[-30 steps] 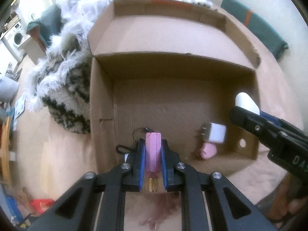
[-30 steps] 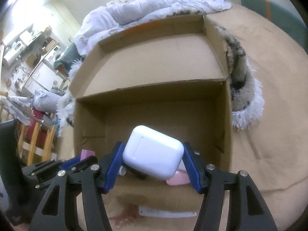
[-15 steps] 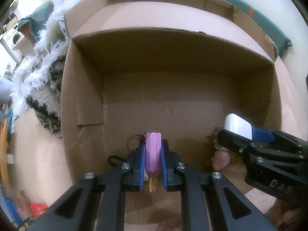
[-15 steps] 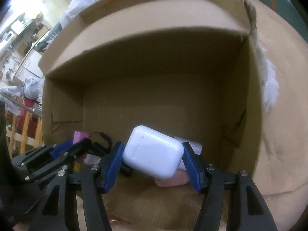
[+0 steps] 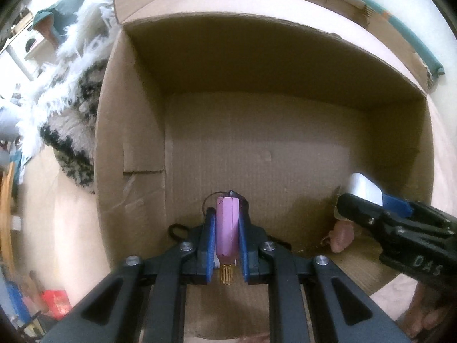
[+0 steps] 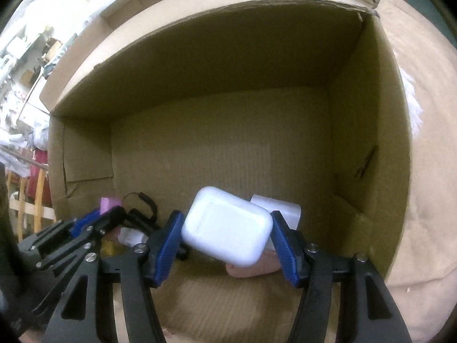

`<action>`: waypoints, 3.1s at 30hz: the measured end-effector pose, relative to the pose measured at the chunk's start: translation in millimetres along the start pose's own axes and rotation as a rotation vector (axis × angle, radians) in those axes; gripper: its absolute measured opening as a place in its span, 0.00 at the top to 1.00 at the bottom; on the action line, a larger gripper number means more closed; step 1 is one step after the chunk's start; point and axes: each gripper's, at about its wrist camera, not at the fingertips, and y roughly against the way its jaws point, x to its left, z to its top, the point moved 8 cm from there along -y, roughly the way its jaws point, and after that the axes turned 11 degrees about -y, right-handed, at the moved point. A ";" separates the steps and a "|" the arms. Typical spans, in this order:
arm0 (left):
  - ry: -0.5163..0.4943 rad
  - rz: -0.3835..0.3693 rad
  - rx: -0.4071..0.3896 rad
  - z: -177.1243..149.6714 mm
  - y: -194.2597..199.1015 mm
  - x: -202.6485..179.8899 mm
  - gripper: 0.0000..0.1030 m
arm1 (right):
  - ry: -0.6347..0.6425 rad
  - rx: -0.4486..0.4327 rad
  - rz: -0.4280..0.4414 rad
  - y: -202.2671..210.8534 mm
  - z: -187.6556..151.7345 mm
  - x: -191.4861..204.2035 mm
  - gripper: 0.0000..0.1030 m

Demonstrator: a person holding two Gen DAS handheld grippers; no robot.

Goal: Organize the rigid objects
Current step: 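Carry the tube and earbud case into the box and open both tools, then withdraw both tools from the box toward the brown comb and remote, then grasp the translucent brown comb with the left tool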

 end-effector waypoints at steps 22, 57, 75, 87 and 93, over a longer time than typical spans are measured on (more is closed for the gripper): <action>-0.013 0.029 -0.091 -4.8 62.1 1.3 0.40 | -0.012 -0.140 0.188 58.8 16.1 22.6 0.00; 0.094 -0.027 0.161 -114.0 49.8 24.9 0.40 | -0.102 -0.078 0.106 73.3 -74.5 -2.7 0.00; -0.338 -0.102 0.287 -149.8 -20.3 -67.0 0.43 | -0.166 -0.042 0.108 63.4 -71.6 -20.9 0.00; -0.410 -0.098 0.240 -141.1 -12.6 -85.2 0.69 | -0.186 0.087 0.013 30.3 -89.6 -45.6 0.00; -0.299 -0.118 0.183 -132.8 17.0 -67.8 0.69 | -0.292 0.155 0.058 14.1 -96.4 -62.6 0.00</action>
